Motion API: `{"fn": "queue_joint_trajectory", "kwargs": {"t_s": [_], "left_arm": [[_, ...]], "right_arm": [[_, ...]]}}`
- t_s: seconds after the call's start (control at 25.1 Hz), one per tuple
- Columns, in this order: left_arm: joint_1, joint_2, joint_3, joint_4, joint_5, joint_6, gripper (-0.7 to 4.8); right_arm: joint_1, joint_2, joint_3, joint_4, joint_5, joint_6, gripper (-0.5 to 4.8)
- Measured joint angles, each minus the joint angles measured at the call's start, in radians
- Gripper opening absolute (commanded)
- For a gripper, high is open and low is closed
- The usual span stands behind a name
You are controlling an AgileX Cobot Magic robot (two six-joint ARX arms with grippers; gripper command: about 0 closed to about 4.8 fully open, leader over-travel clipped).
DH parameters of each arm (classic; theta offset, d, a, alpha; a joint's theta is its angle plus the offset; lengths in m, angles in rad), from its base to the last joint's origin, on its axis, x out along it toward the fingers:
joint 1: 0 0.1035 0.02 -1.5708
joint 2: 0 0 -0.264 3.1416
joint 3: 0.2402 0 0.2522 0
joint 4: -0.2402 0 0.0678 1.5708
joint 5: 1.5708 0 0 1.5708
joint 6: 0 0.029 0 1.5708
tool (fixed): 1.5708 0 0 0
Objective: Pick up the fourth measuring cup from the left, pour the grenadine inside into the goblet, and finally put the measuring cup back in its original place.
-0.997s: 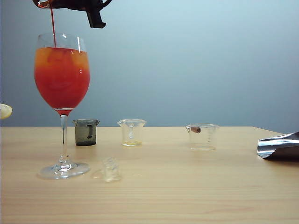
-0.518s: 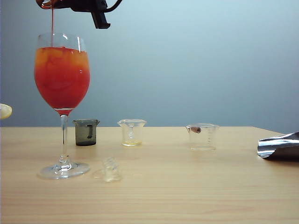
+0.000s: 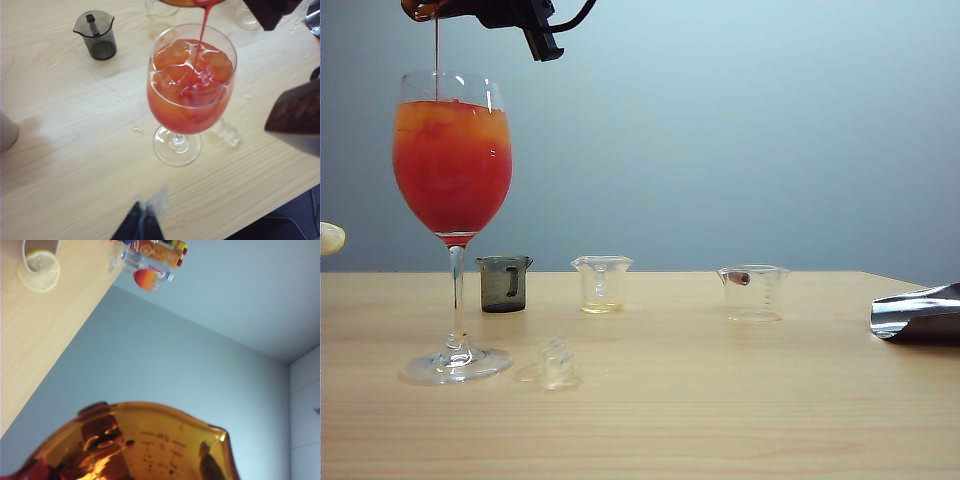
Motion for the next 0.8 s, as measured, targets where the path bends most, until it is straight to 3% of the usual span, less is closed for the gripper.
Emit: {"fn": "queue_joint_trajectory", "kwargs": {"t_s": [0.8], "left_arm": [[0.000, 0.000, 0.000, 0.000, 0.000, 0.000, -0.04]], "right_arm": [[0.000, 0.000, 0.000, -0.001, -0.032, -0.069, 1.66]]}}
